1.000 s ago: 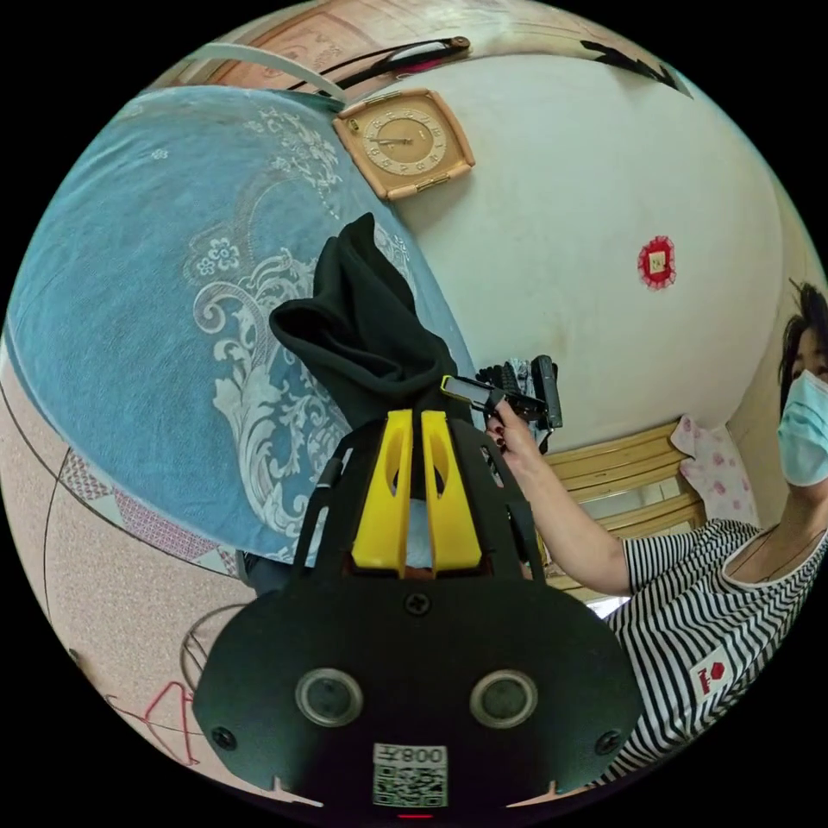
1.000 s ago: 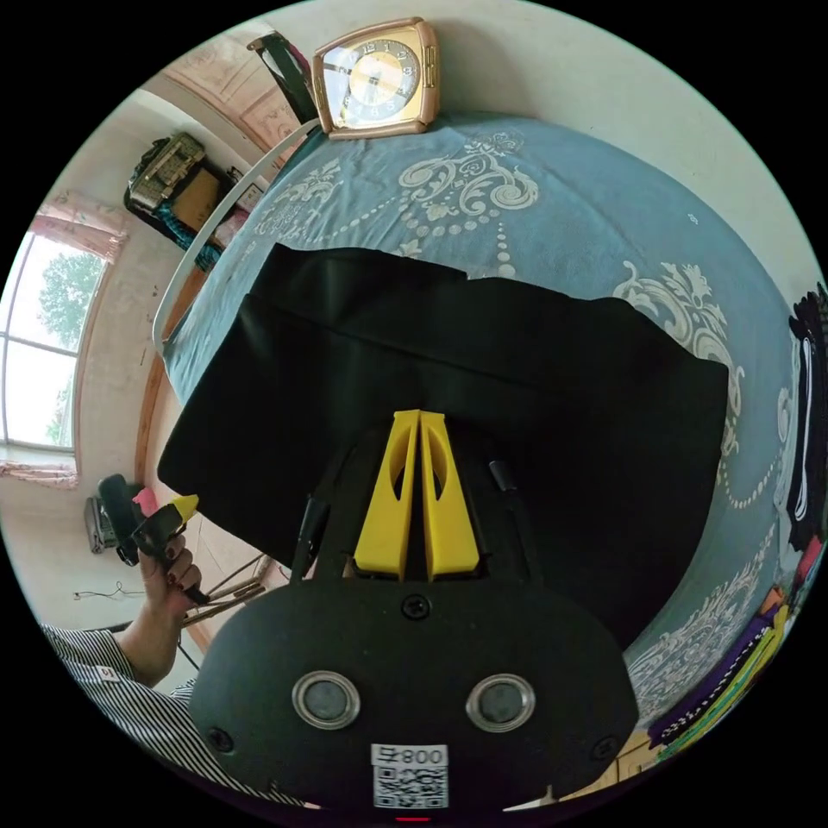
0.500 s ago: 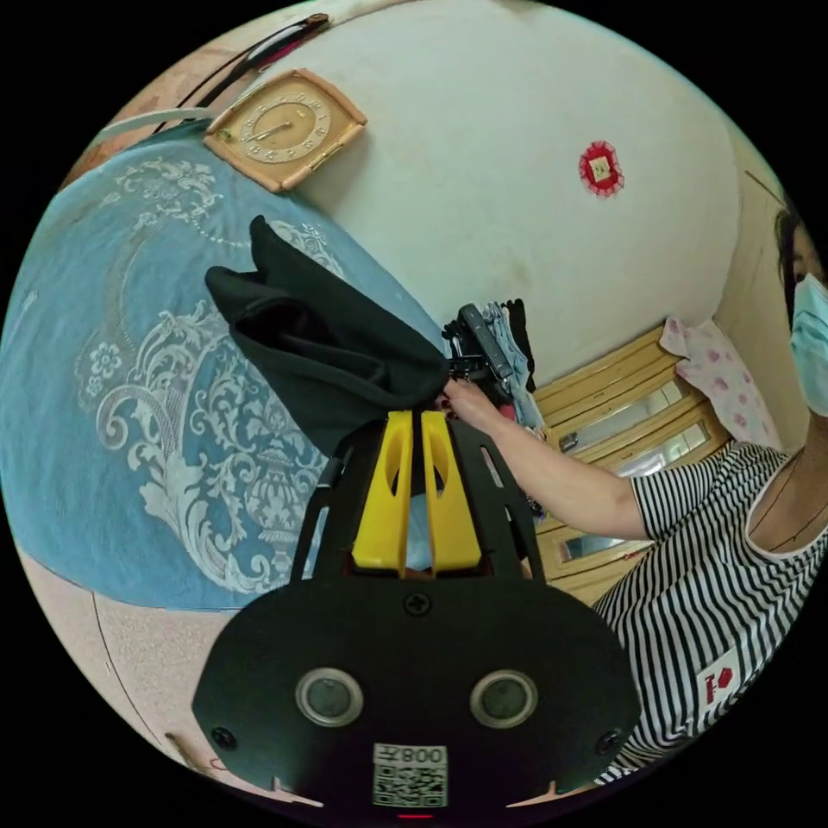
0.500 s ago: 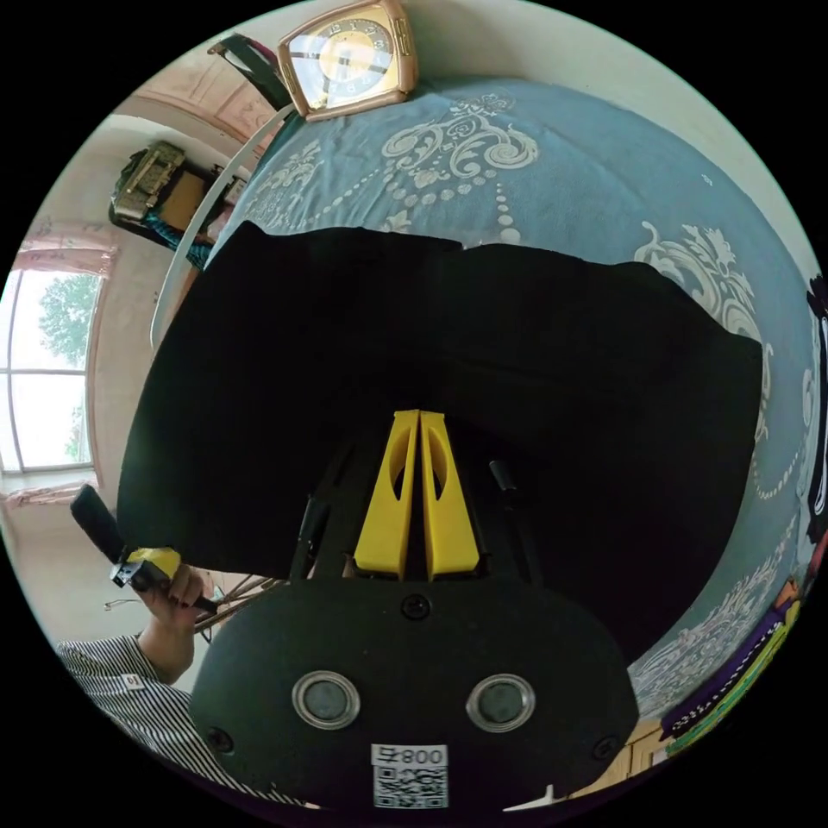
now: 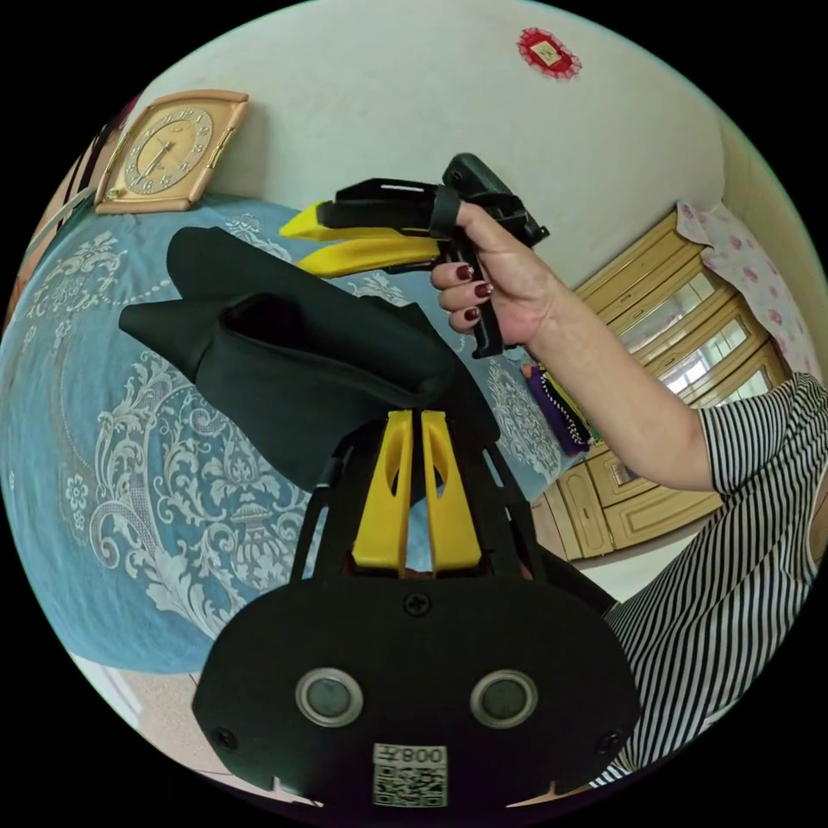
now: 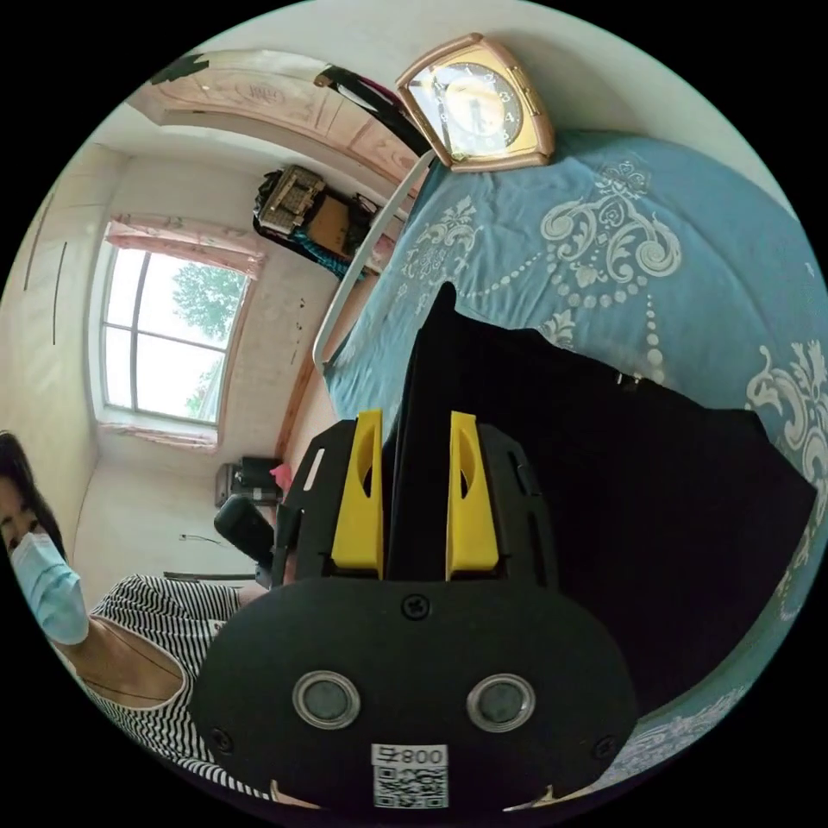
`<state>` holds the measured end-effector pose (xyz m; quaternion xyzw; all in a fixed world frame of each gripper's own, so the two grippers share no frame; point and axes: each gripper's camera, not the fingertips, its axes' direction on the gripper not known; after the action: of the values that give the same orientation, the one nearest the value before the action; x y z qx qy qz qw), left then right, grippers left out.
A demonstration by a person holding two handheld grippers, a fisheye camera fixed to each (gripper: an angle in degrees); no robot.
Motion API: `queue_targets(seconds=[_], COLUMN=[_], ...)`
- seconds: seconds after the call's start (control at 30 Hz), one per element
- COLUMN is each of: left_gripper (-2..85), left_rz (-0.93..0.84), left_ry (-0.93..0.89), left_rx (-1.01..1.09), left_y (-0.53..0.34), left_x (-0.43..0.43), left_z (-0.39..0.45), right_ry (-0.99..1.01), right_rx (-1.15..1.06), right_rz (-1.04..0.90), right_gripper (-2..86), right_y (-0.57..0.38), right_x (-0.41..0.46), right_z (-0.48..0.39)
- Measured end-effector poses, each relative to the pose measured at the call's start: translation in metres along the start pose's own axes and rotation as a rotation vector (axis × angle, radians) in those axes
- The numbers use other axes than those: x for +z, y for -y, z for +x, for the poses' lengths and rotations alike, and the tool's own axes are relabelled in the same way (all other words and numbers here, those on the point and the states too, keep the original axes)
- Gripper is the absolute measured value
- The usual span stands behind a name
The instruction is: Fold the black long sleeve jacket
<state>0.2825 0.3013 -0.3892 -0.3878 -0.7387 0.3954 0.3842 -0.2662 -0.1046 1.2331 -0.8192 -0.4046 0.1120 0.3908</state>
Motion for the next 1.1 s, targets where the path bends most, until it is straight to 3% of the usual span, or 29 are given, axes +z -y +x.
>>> queue_targets(seconds=[0.23,0.4,0.5,0.7,0.87,1.1], left_gripper=[2.2,2.2,2.3,2.4,2.5,2.4], left_rz=[-0.074,-0.127,-0.145,-0.159,-0.224,-0.395], left_ry=[0.071,0.148,0.165,0.098,0.018,-0.093], left_rx=[0.063,0.133,0.2,0.354,0.45,0.474], left_y=[0.047,0.078,0.096,0.138,0.175,0.218], left_x=[0.043,0.071,0.083,0.119,0.179,0.29], left_z=[0.046,0.081,0.106,0.168,0.212,0.242], right_ry=[-0.156,-0.325,-0.356,-0.179,-0.134,-0.043], right_rx=[-0.047,-0.112,-0.153,-0.136,-0.024,0.182], right_rz=[-0.268,-0.347,-0.32,-0.146,-0.032,0.034], right_gripper=[13.4,6.7,4.2,2.0,0.5,0.1], right_y=[0.042,0.041,0.032,-0.02,-0.089,-0.168], right_x=[0.086,0.12,0.111,0.031,-0.027,-0.033], right_z=[0.011,0.015,0.021,0.075,0.158,0.285])
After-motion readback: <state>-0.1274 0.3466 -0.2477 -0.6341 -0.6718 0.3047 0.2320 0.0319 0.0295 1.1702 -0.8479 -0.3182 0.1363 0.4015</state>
